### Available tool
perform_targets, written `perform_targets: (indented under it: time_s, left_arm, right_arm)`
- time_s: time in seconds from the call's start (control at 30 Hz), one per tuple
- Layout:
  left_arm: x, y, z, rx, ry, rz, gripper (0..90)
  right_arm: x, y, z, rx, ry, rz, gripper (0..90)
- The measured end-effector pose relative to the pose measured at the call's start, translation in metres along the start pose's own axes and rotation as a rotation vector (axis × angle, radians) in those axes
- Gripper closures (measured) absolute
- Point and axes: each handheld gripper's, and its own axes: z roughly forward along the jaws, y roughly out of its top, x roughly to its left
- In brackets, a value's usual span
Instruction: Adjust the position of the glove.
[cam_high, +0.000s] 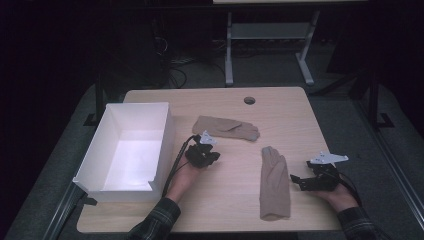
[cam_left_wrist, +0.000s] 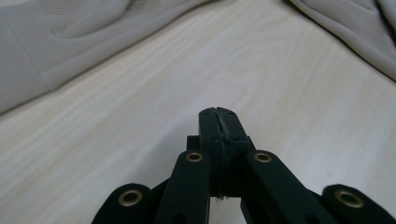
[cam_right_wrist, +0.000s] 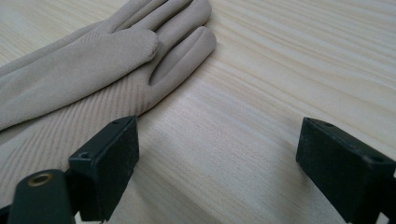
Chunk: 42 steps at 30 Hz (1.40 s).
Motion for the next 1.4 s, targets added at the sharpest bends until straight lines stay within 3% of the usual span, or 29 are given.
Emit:
perform_targets:
  time_s: [0.37, 0.47, 0.67, 0.97, 1.07, 1.27, 1.33, 1.4]
  left_arm:
    - [0.025, 0.02, 0.02, -0.03, 0.069, -0.009, 89.6]
    - [0.034, 0.029, 0.024, -0.032, 0.098, 0.006, 89.6]
    - [0.049, 0.035, 0.031, -0.046, 0.138, -0.005, 89.6]
    - [0.064, 0.041, 0.044, -0.049, 0.161, -0.022, 89.6]
    - [0.07, 0.046, 0.049, -0.038, 0.196, -0.013, 89.6]
    - [0.074, 0.042, 0.059, 0.022, 0.189, -0.027, 89.7]
    - [0.074, 0.042, 0.057, 0.029, 0.177, -0.052, 89.7]
    - [0.072, 0.042, 0.056, 0.038, 0.167, -0.048, 89.7]
  right_arm:
    - [0.001, 0.0, 0.0, 0.003, 0.002, 0.004, 12.6]
    - [0.001, 0.001, 0.001, 0.001, 0.004, 0.003, 12.6]
    - [0.001, 0.001, 0.001, -0.002, 0.007, 0.003, 12.7]
    - [0.001, 0.001, 0.001, -0.004, 0.007, -0.003, 12.7]
    - [0.001, 0.001, 0.001, -0.004, 0.008, -0.004, 12.7]
    - [0.001, 0.001, 0.001, -0.004, 0.008, -0.004, 12.7]
    - [0.001, 0.001, 0.001, -0.004, 0.008, -0.004, 12.7]
    - [0.0, 0.001, 0.001, -0.005, 0.008, -0.006, 12.7]
